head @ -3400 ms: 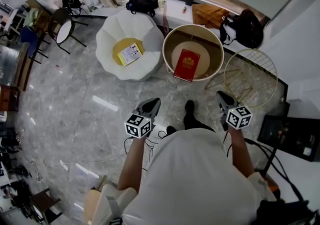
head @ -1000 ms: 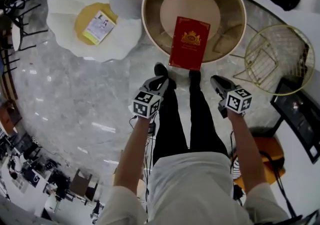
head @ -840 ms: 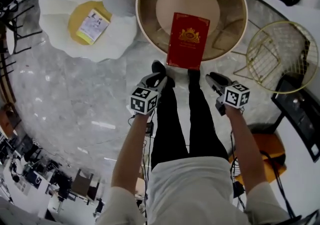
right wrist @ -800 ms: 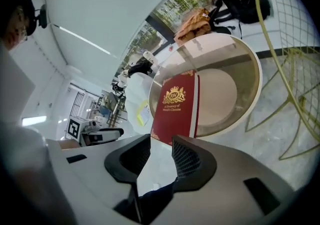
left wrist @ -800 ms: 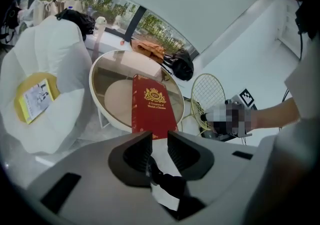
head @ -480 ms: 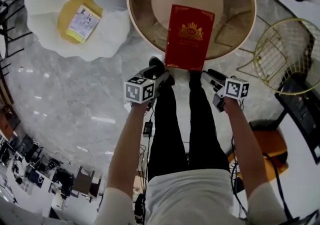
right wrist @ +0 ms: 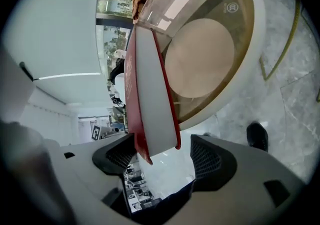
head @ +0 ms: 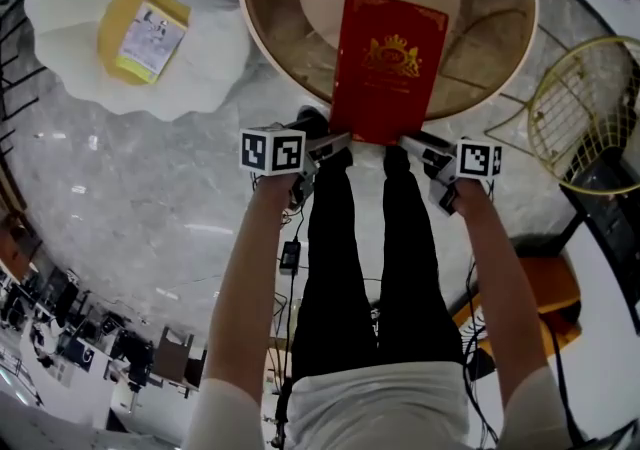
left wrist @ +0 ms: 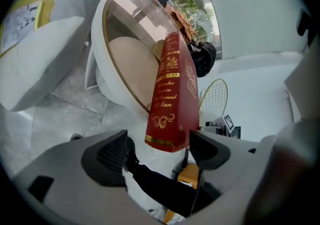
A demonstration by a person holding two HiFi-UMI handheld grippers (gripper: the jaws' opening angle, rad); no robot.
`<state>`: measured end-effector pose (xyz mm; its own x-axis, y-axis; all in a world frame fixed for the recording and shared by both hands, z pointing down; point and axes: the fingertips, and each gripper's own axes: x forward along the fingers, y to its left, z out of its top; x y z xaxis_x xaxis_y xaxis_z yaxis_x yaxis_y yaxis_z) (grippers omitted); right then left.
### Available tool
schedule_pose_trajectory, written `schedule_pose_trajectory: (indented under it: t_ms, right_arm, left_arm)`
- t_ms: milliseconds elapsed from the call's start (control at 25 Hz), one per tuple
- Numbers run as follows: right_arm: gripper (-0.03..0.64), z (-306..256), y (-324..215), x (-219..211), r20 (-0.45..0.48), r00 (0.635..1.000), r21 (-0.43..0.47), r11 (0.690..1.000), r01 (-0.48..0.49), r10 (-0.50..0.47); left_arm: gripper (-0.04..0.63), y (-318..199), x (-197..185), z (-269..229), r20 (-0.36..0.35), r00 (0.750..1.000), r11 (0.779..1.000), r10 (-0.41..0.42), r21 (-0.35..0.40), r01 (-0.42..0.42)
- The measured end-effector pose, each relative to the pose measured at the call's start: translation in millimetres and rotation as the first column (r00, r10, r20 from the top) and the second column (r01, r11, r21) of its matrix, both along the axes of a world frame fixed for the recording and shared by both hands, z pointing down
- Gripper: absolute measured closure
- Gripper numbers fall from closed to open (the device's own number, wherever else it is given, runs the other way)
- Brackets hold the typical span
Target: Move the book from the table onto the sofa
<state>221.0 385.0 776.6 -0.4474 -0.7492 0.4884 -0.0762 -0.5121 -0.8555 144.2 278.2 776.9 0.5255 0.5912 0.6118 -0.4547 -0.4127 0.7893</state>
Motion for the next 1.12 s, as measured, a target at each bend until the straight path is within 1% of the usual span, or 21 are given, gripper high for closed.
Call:
schedule_pose_trajectory:
  t_ms: [80, 200, 360, 440, 520, 600, 720, 920, 1120]
  right_arm:
    - [0.270, 1.3, -4.7, -2.3, 0.025, 1.000, 0.008, 1.000, 0.015, -0.015]
    - [0.270, 3.5, -9.8, -6.5, 0.049, 0.998, 0.023, 0.999, 0.040, -0.041]
    - [0.270, 3.0, -19.2, -9.0, 0.078, 0.995, 0.066, 0.996, 0.053, -0.058]
    - [0.270, 3.8, -17.9, -9.1, 0.085, 0.994, 0.072, 0.996, 0.060, -0.066]
    - [0.270, 3.7, -18.5, -9.2, 0.094, 0.993, 0.085, 0.995, 0.059, -0.067]
    - [0.270, 4.1, -19.2, -8.7, 0.097, 0.993, 0.085, 0.995, 0.057, -0.065]
    - [0.272, 2.6, -19.0, -9.9, 0.095, 0.994, 0.087, 0.995, 0.054, -0.062]
    - [0.278, -0.5, -9.0, -21.5, 0.079, 0.990, 0.084, 0.990, 0.112, -0.119]
    - [0.291, -9.8, 1.2, -29.7, 0.053, 0.985, 0.079, 0.984, 0.160, -0.165]
  left_arm:
    - [0.210, 4.6, 2.1, 4.1, -0.002, 1.000, 0.999, 0.020, -0.045, -0.020]
    - [0.196, 10.2, 4.9, 6.5, -0.020, 0.998, 0.995, 0.054, -0.084, -0.056]
    - [0.196, 15.3, 16.6, 1.4, -0.075, 0.996, 0.984, 0.045, -0.172, -0.057]
    - [0.196, 16.9, 23.1, 0.3, -0.099, 0.994, 0.978, 0.038, -0.203, -0.058]
    - [0.199, 17.3, 27.2, 3.1, -0.108, 0.993, 0.975, 0.040, -0.213, -0.063]
    - [0.248, 18.0, 29.6, 3.9, -0.111, 0.993, 0.972, 0.041, -0.227, -0.065]
    - [0.281, 23.0, 29.9, 0.1, -0.116, 0.993, 0.967, 0.026, -0.249, -0.055]
    - [0.291, 37.6, 17.2, -4.6, -0.112, 0.994, 0.964, 0.018, -0.261, -0.047]
    - [0.302, 45.1, 3.3, -15.2, -0.136, 0.991, 0.969, -0.001, -0.246, -0.033]
